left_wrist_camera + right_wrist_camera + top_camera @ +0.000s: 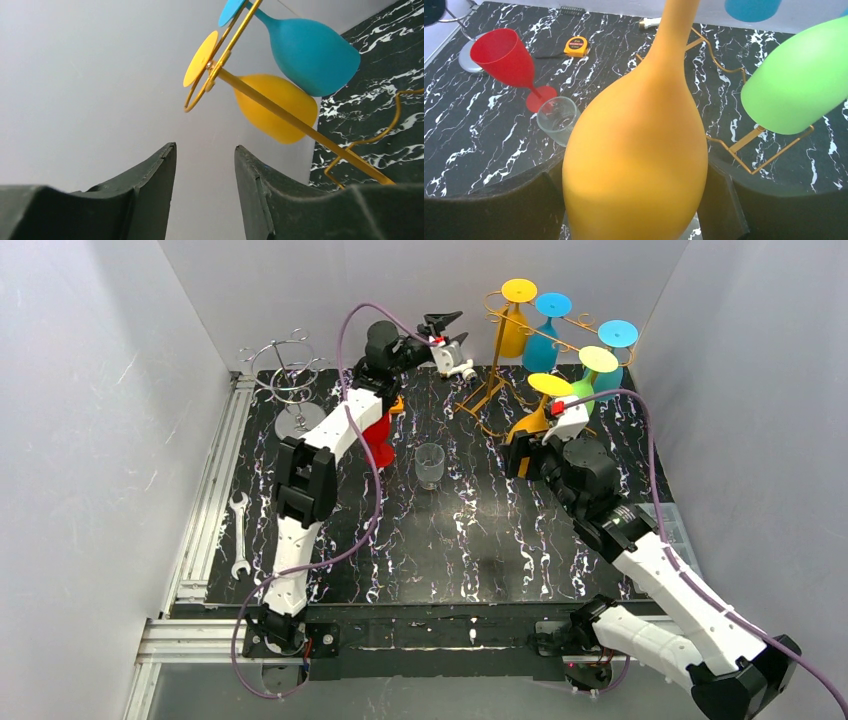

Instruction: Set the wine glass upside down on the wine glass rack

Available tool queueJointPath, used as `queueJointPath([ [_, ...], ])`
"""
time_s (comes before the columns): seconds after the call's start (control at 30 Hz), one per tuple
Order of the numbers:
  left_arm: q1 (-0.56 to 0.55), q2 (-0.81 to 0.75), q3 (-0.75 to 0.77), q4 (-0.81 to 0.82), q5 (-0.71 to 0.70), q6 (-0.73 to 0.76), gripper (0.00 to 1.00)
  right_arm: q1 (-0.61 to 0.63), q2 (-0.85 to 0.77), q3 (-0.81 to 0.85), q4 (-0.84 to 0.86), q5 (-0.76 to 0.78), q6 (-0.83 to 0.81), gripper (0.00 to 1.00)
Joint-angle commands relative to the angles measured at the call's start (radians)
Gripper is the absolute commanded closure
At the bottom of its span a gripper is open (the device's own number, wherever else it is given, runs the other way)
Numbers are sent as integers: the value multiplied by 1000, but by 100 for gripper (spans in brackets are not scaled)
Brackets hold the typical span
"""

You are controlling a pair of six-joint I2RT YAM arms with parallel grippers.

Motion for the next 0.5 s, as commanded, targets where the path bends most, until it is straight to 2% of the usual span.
queueJointPath([
  [0.0, -13, 83, 155, 99, 116, 72, 55, -7, -41, 4, -21, 37, 16, 40],
  [0.27, -40, 257, 410, 106, 162, 144, 56, -13, -46, -3, -21, 39, 24, 40],
  [0.37, -51, 286, 442, 112, 158, 159, 57, -16, -48, -11, -20, 30, 35, 41],
  [0.47, -60, 265, 388, 170, 92, 118, 59, -18, -54, -15, -22, 25, 40, 41],
])
